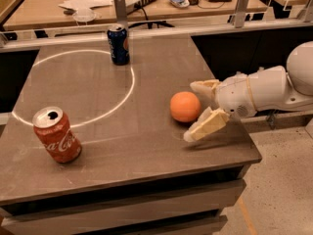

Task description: Move orange near coke can

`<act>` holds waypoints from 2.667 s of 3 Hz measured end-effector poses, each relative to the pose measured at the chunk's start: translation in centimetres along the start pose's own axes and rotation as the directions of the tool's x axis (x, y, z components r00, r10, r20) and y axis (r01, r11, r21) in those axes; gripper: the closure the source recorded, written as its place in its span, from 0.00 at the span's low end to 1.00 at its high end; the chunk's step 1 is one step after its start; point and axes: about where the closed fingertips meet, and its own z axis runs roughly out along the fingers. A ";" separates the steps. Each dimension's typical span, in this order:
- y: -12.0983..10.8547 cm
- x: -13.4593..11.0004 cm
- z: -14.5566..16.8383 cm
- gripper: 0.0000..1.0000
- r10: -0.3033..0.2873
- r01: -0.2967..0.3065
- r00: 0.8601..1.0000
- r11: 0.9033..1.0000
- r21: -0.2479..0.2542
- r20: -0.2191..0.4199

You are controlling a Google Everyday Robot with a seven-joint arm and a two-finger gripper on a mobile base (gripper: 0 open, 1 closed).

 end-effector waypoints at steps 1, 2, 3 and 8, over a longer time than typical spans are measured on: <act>-0.1 -1.3 1.6 0.47 -0.013 0.014 0.999 0.999 -0.030 0.049; -0.2 -2.2 2.2 0.69 -0.017 0.021 0.997 0.999 -0.048 0.080; 3.8 -7.5 5.8 0.99 -0.095 0.139 0.979 0.960 -0.243 0.182; 13.4 -11.3 15.1 0.20 -0.132 0.252 0.962 0.762 -0.597 0.237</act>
Offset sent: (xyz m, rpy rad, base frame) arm 0.0120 0.0361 0.0108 0.1143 -0.0063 0.0772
